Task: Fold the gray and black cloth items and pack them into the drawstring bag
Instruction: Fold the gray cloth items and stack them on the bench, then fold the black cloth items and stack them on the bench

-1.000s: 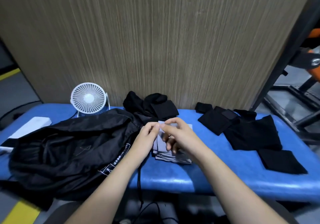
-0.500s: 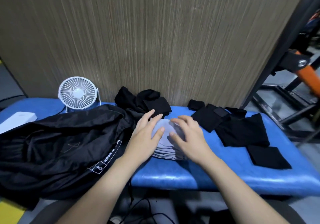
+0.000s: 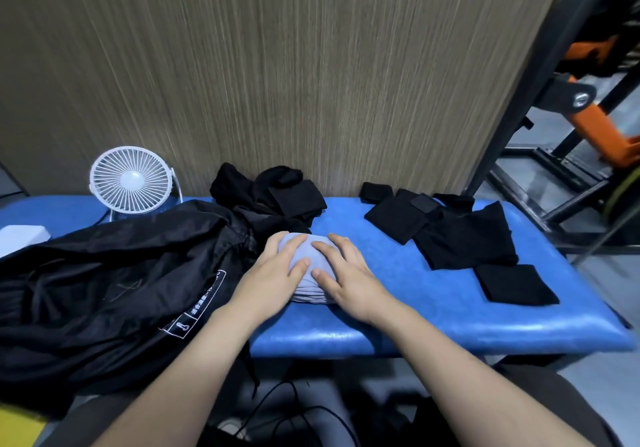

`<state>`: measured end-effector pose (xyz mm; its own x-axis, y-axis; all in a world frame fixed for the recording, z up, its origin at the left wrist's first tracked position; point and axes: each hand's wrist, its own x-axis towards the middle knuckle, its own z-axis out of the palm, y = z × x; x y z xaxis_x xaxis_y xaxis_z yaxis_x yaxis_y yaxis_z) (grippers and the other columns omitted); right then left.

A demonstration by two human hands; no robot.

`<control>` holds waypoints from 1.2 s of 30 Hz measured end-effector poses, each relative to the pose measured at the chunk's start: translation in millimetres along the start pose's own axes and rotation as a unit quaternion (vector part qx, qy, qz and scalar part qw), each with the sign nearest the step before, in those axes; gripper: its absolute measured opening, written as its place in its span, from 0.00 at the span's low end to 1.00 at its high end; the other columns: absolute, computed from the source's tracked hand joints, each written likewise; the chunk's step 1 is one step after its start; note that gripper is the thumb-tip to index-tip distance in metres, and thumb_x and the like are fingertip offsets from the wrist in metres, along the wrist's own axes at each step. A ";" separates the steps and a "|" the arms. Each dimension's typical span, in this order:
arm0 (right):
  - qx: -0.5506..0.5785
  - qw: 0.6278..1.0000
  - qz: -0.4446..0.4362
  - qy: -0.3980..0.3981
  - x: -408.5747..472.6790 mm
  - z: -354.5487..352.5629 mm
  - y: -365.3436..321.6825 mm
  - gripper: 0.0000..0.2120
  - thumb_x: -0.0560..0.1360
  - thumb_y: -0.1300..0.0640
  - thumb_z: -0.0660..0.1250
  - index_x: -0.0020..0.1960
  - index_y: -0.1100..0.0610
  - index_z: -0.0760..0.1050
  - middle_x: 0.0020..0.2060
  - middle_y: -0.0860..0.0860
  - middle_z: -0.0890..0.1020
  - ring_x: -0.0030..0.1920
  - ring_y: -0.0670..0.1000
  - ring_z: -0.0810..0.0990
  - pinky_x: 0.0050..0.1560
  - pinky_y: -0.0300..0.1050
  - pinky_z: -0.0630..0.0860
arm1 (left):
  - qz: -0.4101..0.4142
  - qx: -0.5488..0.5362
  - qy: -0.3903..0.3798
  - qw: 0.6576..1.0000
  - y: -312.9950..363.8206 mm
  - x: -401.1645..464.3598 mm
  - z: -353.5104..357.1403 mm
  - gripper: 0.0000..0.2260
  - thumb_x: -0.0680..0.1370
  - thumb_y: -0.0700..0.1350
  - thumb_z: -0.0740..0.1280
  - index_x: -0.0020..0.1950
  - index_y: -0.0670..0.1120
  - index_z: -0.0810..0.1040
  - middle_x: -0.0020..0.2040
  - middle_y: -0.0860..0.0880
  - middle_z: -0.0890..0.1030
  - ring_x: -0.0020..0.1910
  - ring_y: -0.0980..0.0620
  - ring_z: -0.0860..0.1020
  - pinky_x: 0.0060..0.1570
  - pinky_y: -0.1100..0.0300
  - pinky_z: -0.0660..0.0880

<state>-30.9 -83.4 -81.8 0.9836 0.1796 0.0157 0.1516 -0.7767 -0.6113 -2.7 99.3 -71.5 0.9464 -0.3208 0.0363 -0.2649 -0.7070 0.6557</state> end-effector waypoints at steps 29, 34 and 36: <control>0.086 0.996 -0.005 0.027 12.1 -4.1 -28.9 0.20 0.71 0.35 0.63 0.60 0.41 0.73 0.58 0.43 0.73 0.62 0.48 0.70 0.67 0.50 0.65 | -0.069 -0.133 0.171 0.974 11.2 33.3 -51.5 0.15 0.80 0.48 0.63 0.65 0.48 0.79 0.64 0.51 0.78 0.65 0.53 0.74 0.67 0.56 0.68; 0.291 0.946 0.110 0.090 39.4 -19.2 -37.5 0.14 0.77 0.42 0.66 0.54 0.52 0.75 0.48 0.48 0.82 0.47 0.45 0.80 0.56 0.45 0.75 | -0.042 -0.294 0.219 0.930 26.7 34.9 -56.0 0.13 0.81 0.43 0.62 0.63 0.49 0.80 0.61 0.56 0.80 0.63 0.61 0.75 0.65 0.63 0.68; 0.335 0.929 0.136 0.081 47.6 -19.9 -43.8 0.16 0.78 0.40 0.64 0.51 0.53 0.76 0.49 0.51 0.84 0.53 0.50 0.82 0.58 0.47 0.76 | -0.011 -0.318 0.232 0.919 27.1 36.5 -57.3 0.14 0.80 0.42 0.62 0.64 0.50 0.80 0.62 0.56 0.80 0.62 0.60 0.76 0.63 0.62 0.71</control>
<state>11.2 -52.8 -38.6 0.9866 -0.1031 -0.1266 -0.1467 -0.2199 -0.9644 35.2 104.5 -9.1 0.9659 0.0972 0.2401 -0.2240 -0.1522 0.9626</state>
